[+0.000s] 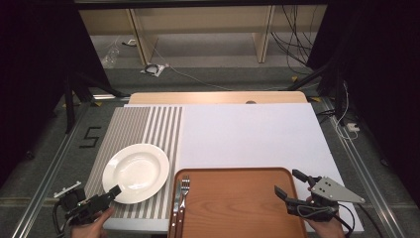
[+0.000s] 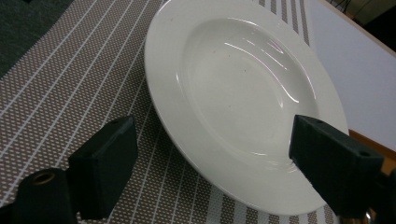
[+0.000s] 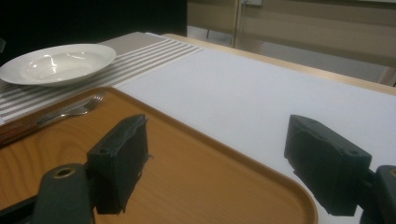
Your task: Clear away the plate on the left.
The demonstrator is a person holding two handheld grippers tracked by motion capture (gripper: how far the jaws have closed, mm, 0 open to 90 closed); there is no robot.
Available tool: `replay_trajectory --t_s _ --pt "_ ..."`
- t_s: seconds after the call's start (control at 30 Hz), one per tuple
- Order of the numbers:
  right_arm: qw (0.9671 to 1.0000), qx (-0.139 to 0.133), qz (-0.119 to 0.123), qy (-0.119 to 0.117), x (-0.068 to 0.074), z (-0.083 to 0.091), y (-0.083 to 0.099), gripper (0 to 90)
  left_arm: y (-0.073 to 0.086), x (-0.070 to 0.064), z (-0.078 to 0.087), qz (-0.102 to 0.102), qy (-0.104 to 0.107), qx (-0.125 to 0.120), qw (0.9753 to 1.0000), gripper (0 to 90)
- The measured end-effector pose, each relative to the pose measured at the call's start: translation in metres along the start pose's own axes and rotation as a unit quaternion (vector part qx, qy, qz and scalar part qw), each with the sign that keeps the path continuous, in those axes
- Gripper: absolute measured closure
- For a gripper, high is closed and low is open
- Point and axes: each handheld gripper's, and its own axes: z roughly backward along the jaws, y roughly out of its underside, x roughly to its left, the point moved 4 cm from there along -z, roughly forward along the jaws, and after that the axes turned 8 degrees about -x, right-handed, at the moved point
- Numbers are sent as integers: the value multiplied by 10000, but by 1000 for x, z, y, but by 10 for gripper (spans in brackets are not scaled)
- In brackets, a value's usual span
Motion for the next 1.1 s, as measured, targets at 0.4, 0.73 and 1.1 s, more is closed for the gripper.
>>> replay_trajectory --t_s 0.4,0.73,1.1 --pt "10000 4 12 2 0 0 0 224 9 4 -5 881 320 183 9954 152" --pt "10000 18 28 -5 1 0 0 224 17 3 -8 1571 611 318 9852 157" --pt "10000 22 26 -4 1 -1 0 224 27 3 -10 2327 818 255 9688 208"
